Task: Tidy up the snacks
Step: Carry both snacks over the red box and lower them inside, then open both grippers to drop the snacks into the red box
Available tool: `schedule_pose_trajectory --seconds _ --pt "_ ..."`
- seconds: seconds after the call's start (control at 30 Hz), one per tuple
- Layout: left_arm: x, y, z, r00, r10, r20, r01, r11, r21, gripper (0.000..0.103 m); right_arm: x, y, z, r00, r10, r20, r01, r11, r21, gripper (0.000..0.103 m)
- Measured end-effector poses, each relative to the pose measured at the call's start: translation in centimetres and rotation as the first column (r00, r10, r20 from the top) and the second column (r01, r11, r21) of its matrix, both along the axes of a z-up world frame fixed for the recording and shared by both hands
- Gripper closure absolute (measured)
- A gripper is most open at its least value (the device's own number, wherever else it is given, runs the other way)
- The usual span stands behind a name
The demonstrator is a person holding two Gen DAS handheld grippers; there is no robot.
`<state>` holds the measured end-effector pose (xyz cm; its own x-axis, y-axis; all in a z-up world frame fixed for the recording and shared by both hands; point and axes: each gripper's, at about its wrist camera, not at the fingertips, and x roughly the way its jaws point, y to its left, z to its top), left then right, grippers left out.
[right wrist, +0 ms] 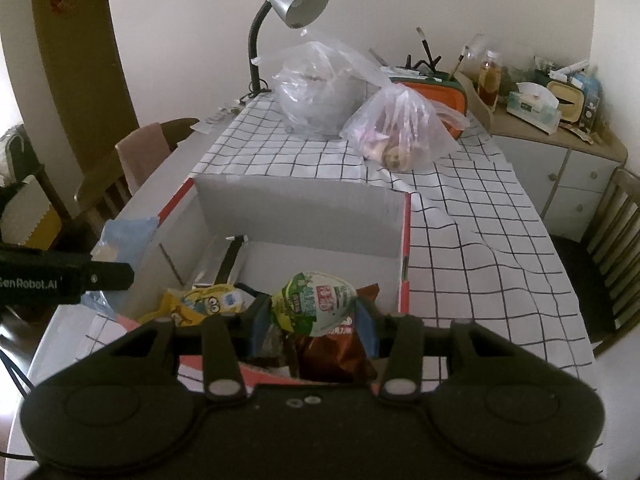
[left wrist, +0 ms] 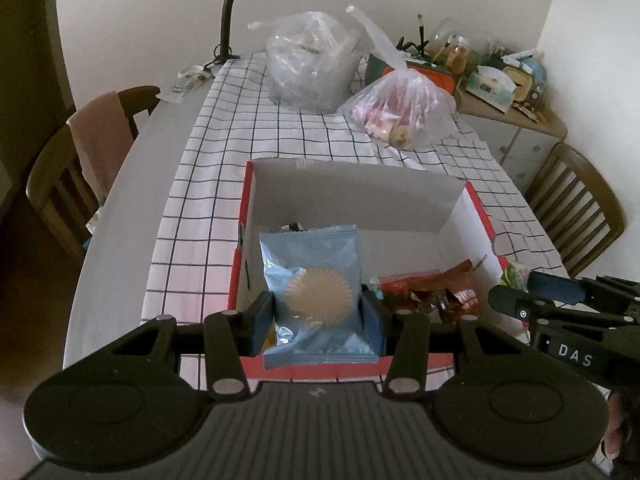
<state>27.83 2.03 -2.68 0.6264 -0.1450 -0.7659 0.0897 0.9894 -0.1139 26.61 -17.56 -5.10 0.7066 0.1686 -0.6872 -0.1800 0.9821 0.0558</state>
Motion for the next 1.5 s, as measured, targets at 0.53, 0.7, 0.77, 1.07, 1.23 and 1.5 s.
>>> schedule_pose_trajectory --seconds 0.53,0.7,0.77,1.07,1.23,1.5 --pt "4.2 -0.1 -3.8 0.996 -0.055 -0.067 0.057 0.998 0.027 0.056 3.3 1.4 -3.6 0.996 -0.039 -0.079 0.035 0.998 -0.05 0.059" --pt "4.5 -0.1 -5.1 0.993 -0.067 -0.094 0.071 0.997 0.037 0.056 3.6 1.6 -4.3 0.995 -0.042 -0.095 0.037 0.998 -0.051 0.058" --pt "4.6 -0.2 -5.5 0.992 -0.074 -0.103 0.079 0.996 0.043 0.056 3.6 1.8 -4.6 0.994 -0.041 -0.1 0.035 0.998 -0.053 0.058" --pt "4.3 -0.1 -6.6 0.989 -0.073 -0.126 0.08 0.995 0.053 0.056 3.5 1.8 -5.1 0.993 -0.045 -0.109 0.04 0.998 -0.041 0.054" --pt "3.9 0.1 -6.3 0.99 -0.062 -0.123 0.067 0.997 0.042 0.045 3.0 1.6 -4.9 0.993 -0.048 -0.104 0.044 0.998 -0.034 0.043" --pt "2.6 -0.1 -4.6 0.995 -0.068 -0.08 0.071 0.997 0.03 0.038 1.9 1.2 -3.6 0.996 -0.041 -0.077 0.04 0.999 -0.016 0.034"
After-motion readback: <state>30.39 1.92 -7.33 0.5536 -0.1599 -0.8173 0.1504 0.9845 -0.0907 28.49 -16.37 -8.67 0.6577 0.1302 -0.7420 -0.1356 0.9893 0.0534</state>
